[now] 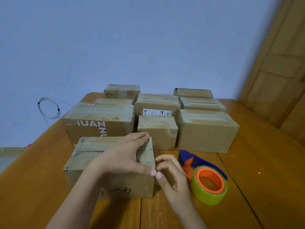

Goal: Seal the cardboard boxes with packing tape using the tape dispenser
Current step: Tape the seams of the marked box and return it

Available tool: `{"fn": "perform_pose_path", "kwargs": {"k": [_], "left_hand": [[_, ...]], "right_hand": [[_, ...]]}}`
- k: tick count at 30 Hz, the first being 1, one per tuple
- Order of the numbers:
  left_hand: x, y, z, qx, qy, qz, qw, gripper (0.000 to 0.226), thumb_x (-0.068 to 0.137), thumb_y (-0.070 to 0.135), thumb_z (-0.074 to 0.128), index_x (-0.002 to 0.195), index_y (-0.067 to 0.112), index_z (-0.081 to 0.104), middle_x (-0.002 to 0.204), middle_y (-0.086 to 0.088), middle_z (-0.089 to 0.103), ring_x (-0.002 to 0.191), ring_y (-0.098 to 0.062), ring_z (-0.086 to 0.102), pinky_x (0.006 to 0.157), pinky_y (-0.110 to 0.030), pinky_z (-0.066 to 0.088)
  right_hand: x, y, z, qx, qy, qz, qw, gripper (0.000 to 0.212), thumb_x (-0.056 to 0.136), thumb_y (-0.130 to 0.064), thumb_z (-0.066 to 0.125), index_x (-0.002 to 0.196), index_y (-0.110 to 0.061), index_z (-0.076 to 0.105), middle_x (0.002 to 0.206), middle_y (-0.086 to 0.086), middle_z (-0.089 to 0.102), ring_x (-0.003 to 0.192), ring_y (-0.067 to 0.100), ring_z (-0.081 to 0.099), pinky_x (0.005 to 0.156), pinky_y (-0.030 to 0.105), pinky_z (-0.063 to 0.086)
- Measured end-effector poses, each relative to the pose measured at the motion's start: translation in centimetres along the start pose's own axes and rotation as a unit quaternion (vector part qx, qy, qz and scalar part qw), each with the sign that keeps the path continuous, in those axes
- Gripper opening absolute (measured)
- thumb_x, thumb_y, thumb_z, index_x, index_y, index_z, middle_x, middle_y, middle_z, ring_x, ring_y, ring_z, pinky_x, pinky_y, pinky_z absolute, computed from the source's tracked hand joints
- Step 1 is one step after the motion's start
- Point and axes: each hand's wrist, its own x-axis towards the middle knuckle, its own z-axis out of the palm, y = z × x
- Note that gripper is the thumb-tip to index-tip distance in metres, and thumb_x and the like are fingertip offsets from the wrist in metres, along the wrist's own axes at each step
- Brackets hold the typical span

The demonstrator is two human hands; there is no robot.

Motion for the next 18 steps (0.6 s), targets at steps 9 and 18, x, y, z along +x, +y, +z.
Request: {"fn": "perform_pose_path", "kwargs": {"k": [9,18], "left_hand": [[0.0,-0.6,0.2,0.064,-0.006,0.033,0.997,0.148,0.035,0.102,0.022,0.154,0.017,-0.003,0.161,0.009,-0.005,0.144,-0.004,-0.003,0.106,-0.011,-0.006],[0.4,-0.7,0.4,0.068,0.002,0.046,0.997,0.149,0.036,0.102,0.019,0.154,0.013,0.001,0.161,0.005,0.001,0.144,-0.009,0.001,0.108,-0.015,0.0]], "right_hand": [[0.3,0.4,2.8,0.096,0.057,0.076,0.991,0.019,0.09,-0.059,0.047,0.082,-0.042,0.052,0.09,-0.017,0.05,0.087,0.008,0.05,0.076,0.019,0.041],[0.2,2.7,3.7,-0.016,0.053,0.052,0.997,0.024,0.096,-0.061,0.028,0.115,-0.053,0.04,0.109,-0.014,0.045,0.102,0.017,0.05,0.085,0.034,0.046]]}}
